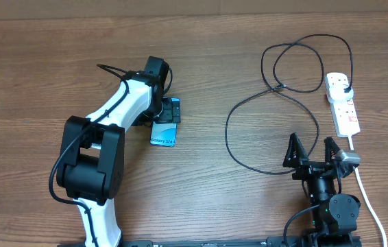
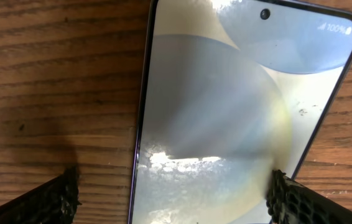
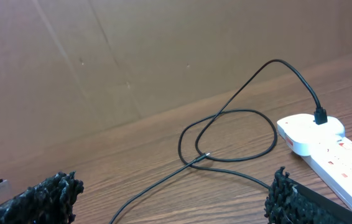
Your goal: Plug charger to phone and switch on socket
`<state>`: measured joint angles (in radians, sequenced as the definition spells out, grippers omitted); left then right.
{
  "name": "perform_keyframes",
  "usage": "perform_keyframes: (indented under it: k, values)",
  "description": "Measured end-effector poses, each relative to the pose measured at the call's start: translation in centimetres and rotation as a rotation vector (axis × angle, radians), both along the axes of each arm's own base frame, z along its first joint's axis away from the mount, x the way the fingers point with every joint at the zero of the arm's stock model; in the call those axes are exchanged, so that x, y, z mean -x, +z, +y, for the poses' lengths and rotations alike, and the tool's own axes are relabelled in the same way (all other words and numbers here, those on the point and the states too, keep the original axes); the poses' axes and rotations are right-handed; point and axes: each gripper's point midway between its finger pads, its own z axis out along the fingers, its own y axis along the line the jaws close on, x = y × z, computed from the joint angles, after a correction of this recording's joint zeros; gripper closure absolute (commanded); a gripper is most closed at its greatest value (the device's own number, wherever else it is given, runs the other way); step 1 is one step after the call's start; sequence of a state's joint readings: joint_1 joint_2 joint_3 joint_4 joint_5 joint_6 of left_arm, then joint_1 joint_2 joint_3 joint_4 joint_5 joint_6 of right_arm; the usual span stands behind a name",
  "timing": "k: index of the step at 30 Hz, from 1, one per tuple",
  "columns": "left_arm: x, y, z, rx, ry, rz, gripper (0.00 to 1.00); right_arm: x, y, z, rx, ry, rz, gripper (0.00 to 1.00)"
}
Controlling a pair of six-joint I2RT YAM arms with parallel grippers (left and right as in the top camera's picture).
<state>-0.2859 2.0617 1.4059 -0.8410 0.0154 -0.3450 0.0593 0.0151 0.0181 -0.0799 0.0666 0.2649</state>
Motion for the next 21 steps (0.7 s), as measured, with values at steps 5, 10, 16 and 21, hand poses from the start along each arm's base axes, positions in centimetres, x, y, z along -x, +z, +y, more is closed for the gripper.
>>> perform_keyframes:
  k: [5, 10, 16, 21]
  values:
    - [-0.12, 0.03, -0.23, 0.011, -0.031, -0.005, 0.0, 0.0, 0.02, 0.01, 0.0, 0.0, 0.0, 0.0]
    - [-0.2, 0.14, -0.36, 0.016, -0.045, -0.004, 0.01, 0.0, 0.01, 0.01, 0.0, 0.0, 0.0, 0.0]
    - [-0.31, 0.25, -0.44, 0.012, -0.062, 0.006, 0.0, 0.0, 0.0, 0.0, 0.0, 0.0, 0.0, 0.0]
    - [-0.33, 0.26, -0.86, 0.008, -0.075, 0.0, 0.01, 0.0, 0.03, 0.01, 0.0, 0.0, -0.001, 0.0]
